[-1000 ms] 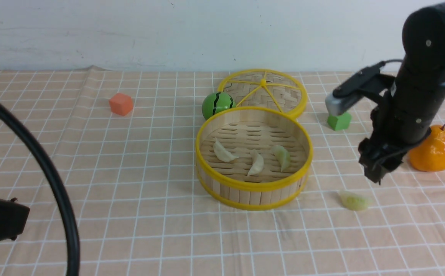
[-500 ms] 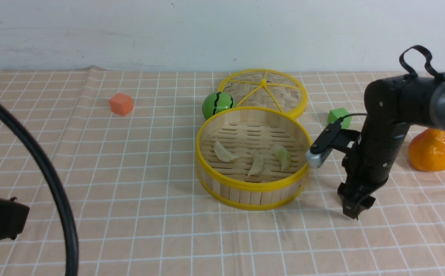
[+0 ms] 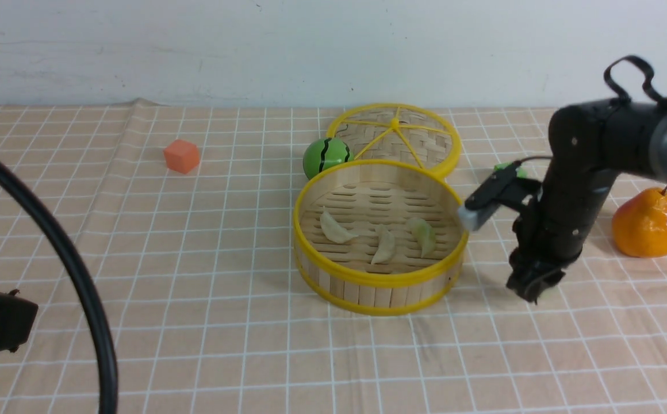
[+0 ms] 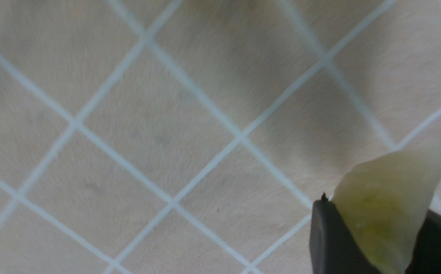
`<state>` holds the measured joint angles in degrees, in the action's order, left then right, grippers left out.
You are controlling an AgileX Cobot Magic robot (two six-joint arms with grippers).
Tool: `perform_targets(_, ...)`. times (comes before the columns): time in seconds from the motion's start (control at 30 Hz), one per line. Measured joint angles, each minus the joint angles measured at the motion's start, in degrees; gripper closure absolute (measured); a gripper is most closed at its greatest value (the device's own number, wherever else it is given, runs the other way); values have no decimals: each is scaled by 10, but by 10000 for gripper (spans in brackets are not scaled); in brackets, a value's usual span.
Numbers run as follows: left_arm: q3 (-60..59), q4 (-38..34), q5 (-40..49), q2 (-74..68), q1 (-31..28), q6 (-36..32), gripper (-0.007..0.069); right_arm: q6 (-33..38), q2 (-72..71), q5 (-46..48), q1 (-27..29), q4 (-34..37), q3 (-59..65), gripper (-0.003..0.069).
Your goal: Put the dumplings into the steamer on the table with the brown tablecloth.
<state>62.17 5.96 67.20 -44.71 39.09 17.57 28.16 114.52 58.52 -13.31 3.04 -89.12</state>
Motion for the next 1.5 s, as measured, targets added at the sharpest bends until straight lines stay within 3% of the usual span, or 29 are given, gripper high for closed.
perform_targets(0.2,0,2,0,0,0,-10,634,-107,-15,30,-25,86,-145,454)
perform_targets(0.33,0,2,0,0,0,-12,631,-133,2,15,-64,114,-212,454)
perform_targets(0.53,0,2,0,0,0,-12,627,-184,70,-70,-111,98,-248,454)
perform_targets(0.83,0,-7,0,0,0,-12,624,-298,162,-139,-114,16,-249,454)
perform_targets(0.97,0,-13,0,0,0,-12,622,-310,168,-142,-114,-1,-249,422)
perform_targets(1.1,-15,-14,-3,5,0,-12,620,-310,163,-120,-114,-3,-255,276)
perform_targets(1.2,-49,-14,-15,24,0,-9,617,-307,153,-70,-114,-4,-272,207)
perform_targets(1.33,-113,-12,-55,81,0,22,614,-265,122,-7,-114,-11,-301,195)
perform_targets(1.5,-216,13,-134,188,0,72,607,-212,51,36,-114,-15,-325,267)
